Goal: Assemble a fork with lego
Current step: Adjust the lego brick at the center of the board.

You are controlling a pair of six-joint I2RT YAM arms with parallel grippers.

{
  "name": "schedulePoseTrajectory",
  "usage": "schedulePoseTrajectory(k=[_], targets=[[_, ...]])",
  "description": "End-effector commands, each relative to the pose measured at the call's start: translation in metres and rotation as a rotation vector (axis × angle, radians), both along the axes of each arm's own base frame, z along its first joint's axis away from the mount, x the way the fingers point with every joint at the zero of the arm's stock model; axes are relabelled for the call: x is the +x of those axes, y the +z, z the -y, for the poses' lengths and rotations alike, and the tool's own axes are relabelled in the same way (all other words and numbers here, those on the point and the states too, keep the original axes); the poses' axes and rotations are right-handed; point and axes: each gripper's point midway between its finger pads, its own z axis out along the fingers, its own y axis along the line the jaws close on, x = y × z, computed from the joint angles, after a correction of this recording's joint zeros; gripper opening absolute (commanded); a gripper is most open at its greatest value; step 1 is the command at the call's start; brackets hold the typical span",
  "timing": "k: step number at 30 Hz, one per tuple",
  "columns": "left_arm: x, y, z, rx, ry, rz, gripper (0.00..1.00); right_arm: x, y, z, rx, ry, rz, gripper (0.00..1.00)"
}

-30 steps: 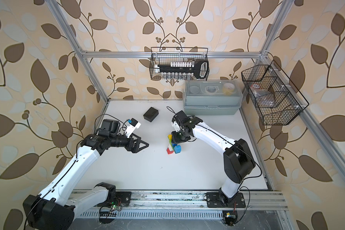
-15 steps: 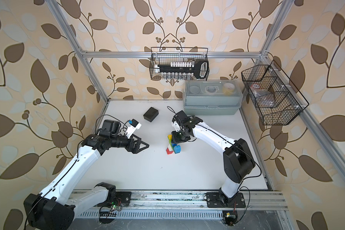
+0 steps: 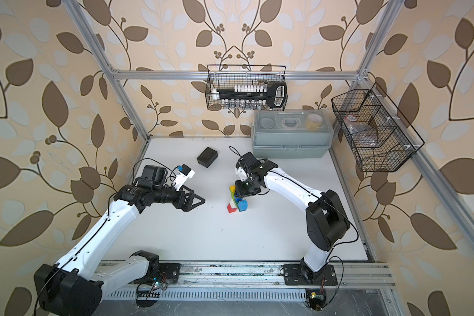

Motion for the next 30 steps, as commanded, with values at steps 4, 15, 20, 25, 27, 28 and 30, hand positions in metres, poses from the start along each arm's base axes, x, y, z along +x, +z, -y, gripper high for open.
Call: schedulePoseTrajectory(k=[4,15,20,25,27,28,30], targets=[[-0.003,0.002,-0.001,0.007,0.001,0.031,0.99,-0.004,-0.003,-0.007,-0.131,0.062,0.005,0.32],[-0.012,0.004,-0.007,0.03,0.003,0.062,0.99,-0.014,-0.004,-0.021,-0.273,0.141,0.056,0.34],[-0.017,0.006,-0.011,0.043,0.004,0.085,0.99,-0.021,-0.006,-0.026,-0.297,0.164,0.063,0.39],[-0.022,0.006,-0.014,0.047,0.009,0.093,0.99,-0.025,-0.011,-0.03,-0.311,0.172,0.056,0.47],[-0.023,0.006,-0.014,0.046,0.01,0.096,0.99,-0.025,-0.013,-0.031,-0.31,0.172,0.056,0.49],[-0.023,0.006,-0.014,0.047,0.011,0.098,0.99,-0.024,-0.013,-0.031,-0.311,0.169,0.056,0.5],[-0.023,0.005,-0.015,0.049,0.012,0.098,0.99,-0.024,-0.015,-0.033,-0.31,0.169,0.057,0.51]])
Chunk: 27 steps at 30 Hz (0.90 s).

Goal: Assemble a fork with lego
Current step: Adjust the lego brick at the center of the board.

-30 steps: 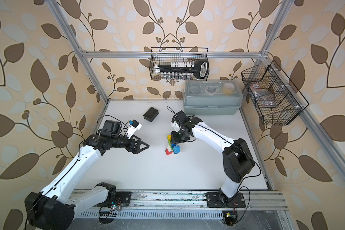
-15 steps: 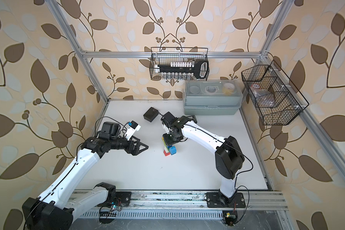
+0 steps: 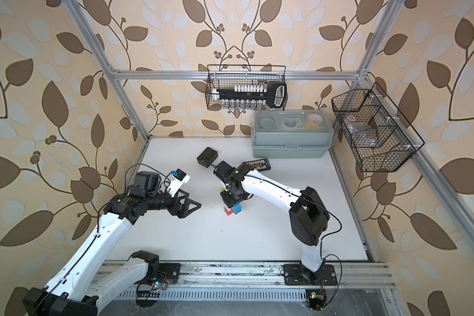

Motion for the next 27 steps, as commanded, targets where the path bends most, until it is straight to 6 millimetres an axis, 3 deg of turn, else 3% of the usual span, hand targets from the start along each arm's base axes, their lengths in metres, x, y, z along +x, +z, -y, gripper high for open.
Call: schedulePoseTrajectory(k=[1,17,27], targets=[[-0.003,-0.001,-0.001,0.013,-0.008,0.013,0.99,0.004,-0.003,-0.002,-0.017,-0.011,0.005,0.51],[-0.002,-0.002,-0.002,0.02,0.003,0.009,0.99,0.004,-0.025,-0.016,0.043,-0.049,-0.032,0.46],[0.001,-0.005,-0.001,0.024,0.003,-0.012,0.99,0.005,-0.036,-0.004,0.096,-0.128,-0.064,0.42]])
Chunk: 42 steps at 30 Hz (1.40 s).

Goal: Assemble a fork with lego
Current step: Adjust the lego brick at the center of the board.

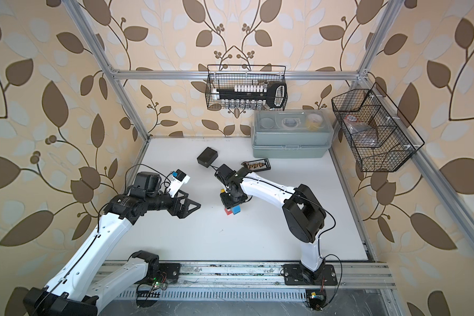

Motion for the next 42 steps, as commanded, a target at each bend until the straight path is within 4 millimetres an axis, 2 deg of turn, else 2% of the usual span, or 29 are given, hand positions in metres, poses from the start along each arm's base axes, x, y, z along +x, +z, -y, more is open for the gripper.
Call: schedulePoseTrajectory(k=[1,9,14,16,21,25,42], targets=[[0.0,-0.001,0.002,0.006,-0.006,-0.012,0.99,-0.001,0.0,0.005,0.037,-0.046,-0.013,0.41],[0.003,-0.001,0.004,0.001,-0.005,-0.027,0.99,0.007,0.0,0.015,0.128,-0.109,-0.023,0.41],[0.005,0.0,0.004,0.0,-0.003,-0.036,0.99,0.005,0.0,0.012,0.179,-0.118,-0.034,0.41],[0.006,0.001,0.005,-0.001,-0.004,-0.04,0.99,0.011,-0.002,0.019,0.202,-0.153,-0.037,0.41],[0.01,0.002,0.006,-0.002,-0.002,-0.052,0.99,0.012,-0.007,0.026,0.288,-0.209,-0.069,0.41],[0.013,0.003,0.008,-0.008,-0.001,-0.061,0.99,0.011,-0.012,0.033,0.342,-0.243,-0.083,0.44],[0.023,0.004,0.014,-0.022,0.009,-0.105,0.99,0.018,-0.026,0.04,0.564,-0.302,-0.158,0.56]])
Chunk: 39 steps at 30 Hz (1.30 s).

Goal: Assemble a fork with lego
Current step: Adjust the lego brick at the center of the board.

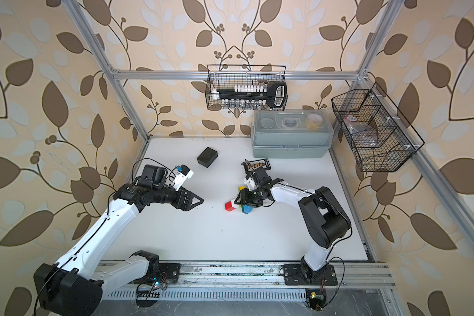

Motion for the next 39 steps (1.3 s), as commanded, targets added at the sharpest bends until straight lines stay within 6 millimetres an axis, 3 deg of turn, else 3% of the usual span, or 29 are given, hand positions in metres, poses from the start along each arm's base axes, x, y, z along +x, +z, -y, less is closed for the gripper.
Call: schedulePoseTrajectory(k=[1,9,22,29,34,39], targets=[[0.003,0.014,0.008,-0.03,-0.021,0.015,0.99,0.002,-0.001,-0.004,0.065,0.002,-0.007,0.57],[0.007,0.012,0.01,-0.025,-0.024,0.002,0.99,0.006,0.0,-0.005,0.135,-0.005,-0.014,0.67],[0.01,0.009,0.014,-0.011,-0.025,-0.016,0.99,0.009,-0.02,0.001,0.15,-0.017,-0.066,0.69],[0.013,0.007,0.015,-0.005,-0.016,-0.017,0.99,0.01,-0.017,0.003,0.146,-0.008,-0.056,0.69],[0.038,0.004,0.003,0.055,0.088,0.064,0.99,0.014,0.009,0.008,0.123,0.035,0.022,0.71],[0.086,0.002,-0.037,0.238,0.319,0.241,0.99,0.021,0.054,0.024,0.017,0.107,0.182,0.76]])
